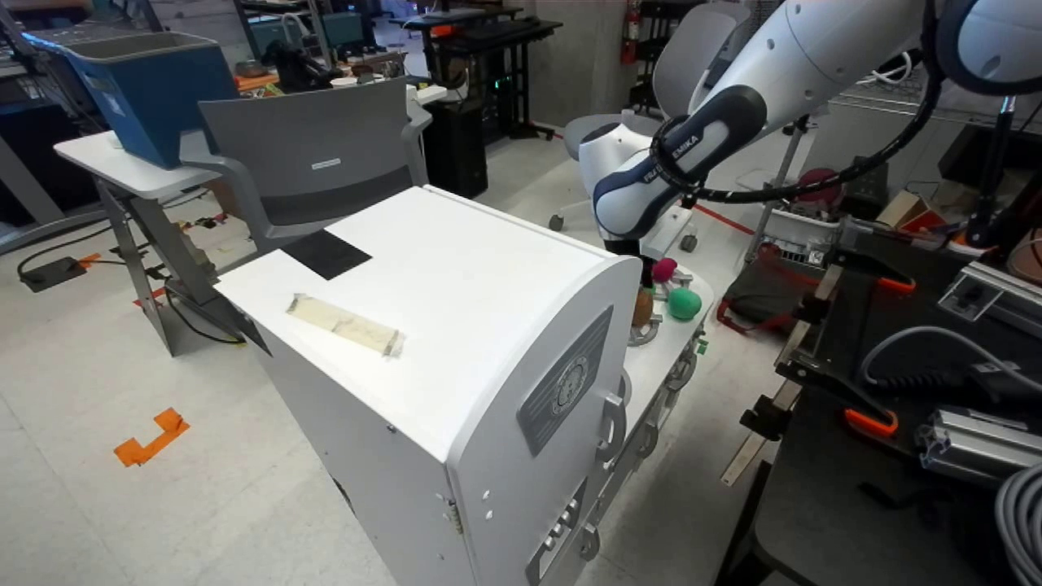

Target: Move the brown object forward

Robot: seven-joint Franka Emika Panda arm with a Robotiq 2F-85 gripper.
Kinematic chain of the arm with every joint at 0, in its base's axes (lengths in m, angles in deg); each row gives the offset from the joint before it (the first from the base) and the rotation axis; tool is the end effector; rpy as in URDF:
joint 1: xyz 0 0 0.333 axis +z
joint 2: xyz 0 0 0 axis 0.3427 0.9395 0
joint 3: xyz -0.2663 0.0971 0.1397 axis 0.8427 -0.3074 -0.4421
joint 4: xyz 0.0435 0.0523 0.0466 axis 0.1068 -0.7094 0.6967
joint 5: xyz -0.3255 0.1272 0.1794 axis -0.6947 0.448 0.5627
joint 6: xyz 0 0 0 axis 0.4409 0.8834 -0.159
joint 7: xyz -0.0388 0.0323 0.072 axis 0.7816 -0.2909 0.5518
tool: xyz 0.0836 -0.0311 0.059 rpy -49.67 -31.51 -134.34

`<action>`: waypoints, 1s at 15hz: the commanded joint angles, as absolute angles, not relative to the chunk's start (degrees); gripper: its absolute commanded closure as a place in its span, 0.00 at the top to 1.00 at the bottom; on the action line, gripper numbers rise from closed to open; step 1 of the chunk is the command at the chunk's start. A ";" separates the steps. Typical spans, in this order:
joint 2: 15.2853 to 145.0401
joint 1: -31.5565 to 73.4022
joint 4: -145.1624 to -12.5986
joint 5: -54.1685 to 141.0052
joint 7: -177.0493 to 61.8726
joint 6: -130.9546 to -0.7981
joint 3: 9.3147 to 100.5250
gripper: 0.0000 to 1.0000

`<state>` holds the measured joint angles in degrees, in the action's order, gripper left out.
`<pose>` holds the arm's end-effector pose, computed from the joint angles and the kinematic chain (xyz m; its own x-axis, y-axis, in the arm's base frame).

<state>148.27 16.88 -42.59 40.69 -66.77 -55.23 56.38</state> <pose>0.6790 -0.0876 -0.0889 0.9513 0.0452 -0.3051 0.0892 -0.9873 0.1318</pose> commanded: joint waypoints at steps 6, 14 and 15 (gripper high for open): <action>149.10 19.76 -39.90 37.44 -61.94 -52.47 57.77 0.35; 143.34 18.78 -47.88 39.27 -68.21 -51.68 53.75 0.04; 142.41 18.60 -49.41 39.41 -69.19 -51.27 53.29 0.06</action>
<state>147.09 19.26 -43.30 38.28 -66.15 -52.95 55.67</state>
